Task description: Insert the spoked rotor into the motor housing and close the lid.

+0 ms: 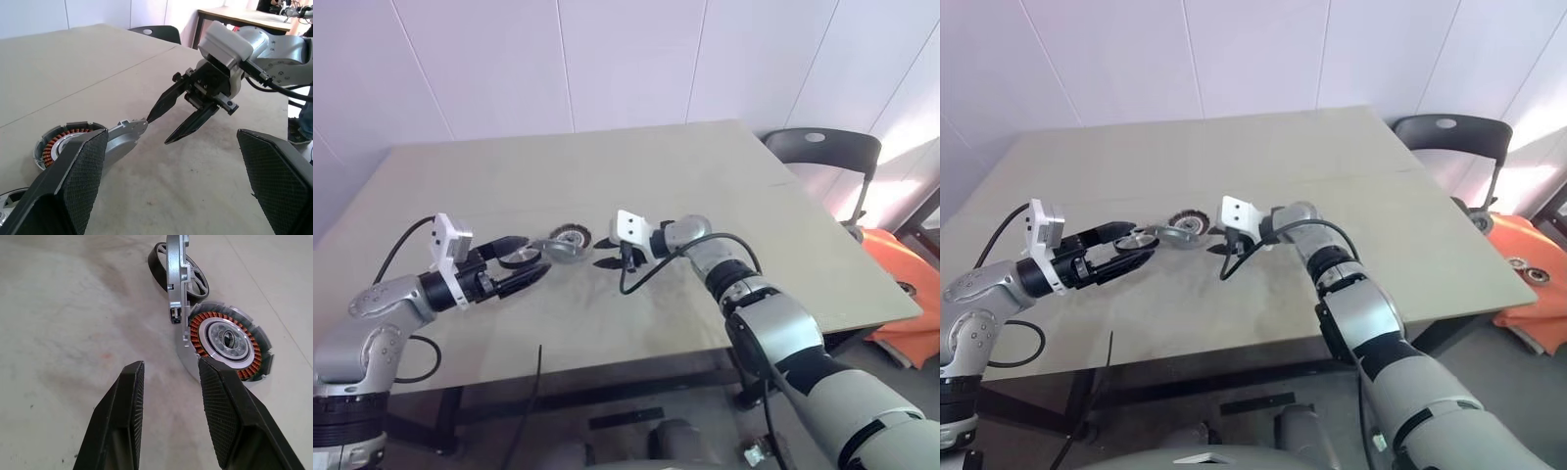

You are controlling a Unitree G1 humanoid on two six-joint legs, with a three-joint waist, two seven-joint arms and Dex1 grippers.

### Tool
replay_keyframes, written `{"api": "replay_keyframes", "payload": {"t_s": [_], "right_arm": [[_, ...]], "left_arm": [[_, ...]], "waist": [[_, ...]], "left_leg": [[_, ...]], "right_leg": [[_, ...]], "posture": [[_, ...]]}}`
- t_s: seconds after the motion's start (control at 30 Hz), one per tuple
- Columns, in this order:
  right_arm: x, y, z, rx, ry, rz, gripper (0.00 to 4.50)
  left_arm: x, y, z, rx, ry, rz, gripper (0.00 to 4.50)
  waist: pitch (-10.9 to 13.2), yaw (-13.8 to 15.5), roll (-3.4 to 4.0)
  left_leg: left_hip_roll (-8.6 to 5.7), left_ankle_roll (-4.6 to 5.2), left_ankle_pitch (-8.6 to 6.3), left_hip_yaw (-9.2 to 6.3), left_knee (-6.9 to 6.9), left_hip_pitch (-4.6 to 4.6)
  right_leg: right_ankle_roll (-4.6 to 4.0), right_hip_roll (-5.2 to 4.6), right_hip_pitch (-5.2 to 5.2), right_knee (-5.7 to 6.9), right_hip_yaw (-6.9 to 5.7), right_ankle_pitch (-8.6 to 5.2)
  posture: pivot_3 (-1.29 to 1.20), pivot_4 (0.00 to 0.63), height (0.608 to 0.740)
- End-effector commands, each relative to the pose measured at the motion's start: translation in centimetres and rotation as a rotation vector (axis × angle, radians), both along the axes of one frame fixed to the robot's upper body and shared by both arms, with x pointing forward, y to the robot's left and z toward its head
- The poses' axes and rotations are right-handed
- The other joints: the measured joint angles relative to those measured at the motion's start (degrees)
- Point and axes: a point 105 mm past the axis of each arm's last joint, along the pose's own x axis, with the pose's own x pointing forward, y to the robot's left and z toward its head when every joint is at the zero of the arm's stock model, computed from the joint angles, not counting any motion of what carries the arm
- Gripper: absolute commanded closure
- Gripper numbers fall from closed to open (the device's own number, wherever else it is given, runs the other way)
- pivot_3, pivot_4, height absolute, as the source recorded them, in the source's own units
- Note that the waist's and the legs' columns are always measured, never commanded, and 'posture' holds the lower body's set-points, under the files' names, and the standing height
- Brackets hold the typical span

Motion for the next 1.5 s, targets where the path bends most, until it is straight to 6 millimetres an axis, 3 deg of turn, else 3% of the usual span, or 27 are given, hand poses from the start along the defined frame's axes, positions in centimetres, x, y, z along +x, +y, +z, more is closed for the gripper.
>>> {"api": "replay_keyframes", "payload": {"t_s": [0.03,0.27,0.67,0.77,0.9,1.27,1.4,1.5], "right_arm": [[1.1,1.3,2.7,0.113,-0.069,-0.062,2.65],[1.5,1.5,2.7,0.122,-0.100,-0.110,2.65],[0.4,3.0,2.2,0.144,-0.064,-0.056,2.65],[0.2,3.3,2.1,0.155,-0.046,-0.047,3.27],[-0.1,3.8,2.0,0.161,-0.044,-0.036,4.48],[0.1,3.7,2.3,0.150,-0.059,-0.043,4.48],[-0.1,3.0,2.4,0.120,-0.060,0.005,4.48],[-0.3,1.4,2.3,0.068,-0.055,0.066,4.48]], "left_arm": [[0.1,0.0,1.2,0.018,-0.045,-0.010,0.02],[0.1,0.0,1.1,0.017,-0.045,-0.011,0.02],[0.1,0.2,1.1,0.021,-0.043,-0.006,0.02],[0.1,0.1,1.1,0.020,-0.043,-0.006,0.02],[0.0,0.1,1.0,0.020,-0.041,-0.004,0.02],[0.0,0.1,0.9,0.019,-0.039,0.000,0.02],[0.0,0.1,0.9,0.018,-0.039,-0.002,0.02],[0.0,0.1,0.8,0.017,-0.037,-0.003,0.02]], "waist": [[0.0,0.0,0.00],[0.0,0.1,0.00],[0.0,0.0,-0.01],[0.0,0.0,-0.01],[0.0,0.0,0.00],[0.0,0.0,-0.01],[0.0,0.0,-0.01],[0.0,0.2,-0.01]], "left_leg": [[0.00,0.00,0.00,0.00,0.00,0.00],[-0.01,0.00,0.00,-0.01,0.00,-0.02],[0.01,0.00,0.00,0.00,0.00,-0.01],[0.00,0.00,0.00,0.00,0.00,-0.01],[0.01,0.00,0.00,-0.01,0.00,-0.01],[0.01,0.00,0.00,-0.01,-0.01,-0.01],[0.01,0.00,0.00,-0.01,-0.01,-0.01],[0.00,0.00,0.00,-0.01,-0.01,-0.03]], "right_leg": [[0.00,0.00,0.00,0.00,0.01,0.00],[0.00,-0.03,0.01,-0.02,0.00,0.00],[0.01,0.00,0.00,-0.01,0.00,0.00],[0.01,0.00,0.00,-0.01,0.00,0.00],[0.00,0.00,-0.01,0.01,0.00,0.00],[0.00,-0.01,-0.01,0.00,0.00,0.00],[0.00,-0.01,-0.01,0.00,0.00,0.00],[0.00,-0.01,0.00,-0.05,-0.02,0.00]], "posture": [[0.00,0.000,0.740],[0.00,0.000,0.740],[0.00,0.000,0.740],[0.00,0.000,0.740],[0.00,0.000,0.740],[0.00,0.000,0.740],[0.00,0.000,0.740],[0.00,0.000,0.740]]}}
